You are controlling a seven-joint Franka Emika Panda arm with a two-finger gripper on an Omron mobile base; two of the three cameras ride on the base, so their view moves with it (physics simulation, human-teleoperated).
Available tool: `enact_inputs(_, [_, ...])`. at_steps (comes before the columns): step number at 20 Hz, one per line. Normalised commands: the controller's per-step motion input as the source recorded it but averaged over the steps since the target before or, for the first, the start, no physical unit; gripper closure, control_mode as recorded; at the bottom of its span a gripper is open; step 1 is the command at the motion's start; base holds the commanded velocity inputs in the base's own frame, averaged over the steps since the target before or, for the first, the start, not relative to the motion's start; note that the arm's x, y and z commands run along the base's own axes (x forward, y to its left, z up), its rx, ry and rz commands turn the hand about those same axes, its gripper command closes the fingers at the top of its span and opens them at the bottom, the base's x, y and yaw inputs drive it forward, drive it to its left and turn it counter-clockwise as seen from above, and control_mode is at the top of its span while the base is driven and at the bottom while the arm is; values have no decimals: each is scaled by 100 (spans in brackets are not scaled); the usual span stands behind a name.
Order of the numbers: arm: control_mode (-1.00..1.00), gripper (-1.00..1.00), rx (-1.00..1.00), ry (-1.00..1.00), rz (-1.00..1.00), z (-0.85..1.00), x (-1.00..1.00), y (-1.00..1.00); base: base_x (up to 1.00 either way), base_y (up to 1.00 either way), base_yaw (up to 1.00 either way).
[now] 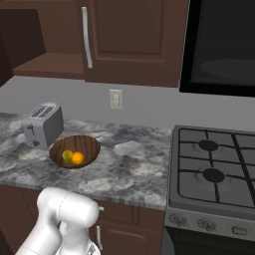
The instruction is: Open the cabinet. Pick the orange and mango from the cabinet and place them into the bowl. Then close the cabinet.
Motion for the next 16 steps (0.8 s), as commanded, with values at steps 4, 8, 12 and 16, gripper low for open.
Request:
enact_inputs(4, [-100, -100, 0, -2, 0, -13, 45, 60, 0, 0, 0])
enact_inputs(8, [-100, -100, 0, 0, 0, -8, 52, 49, 0, 0, 0])
enact_inputs(12, [-100, -100, 0, 0, 0, 0, 49, 32, 0, 0, 0])
enact_inputs(16, [-100, -100, 0, 0, -3, -1, 50, 21, 0, 0, 0])
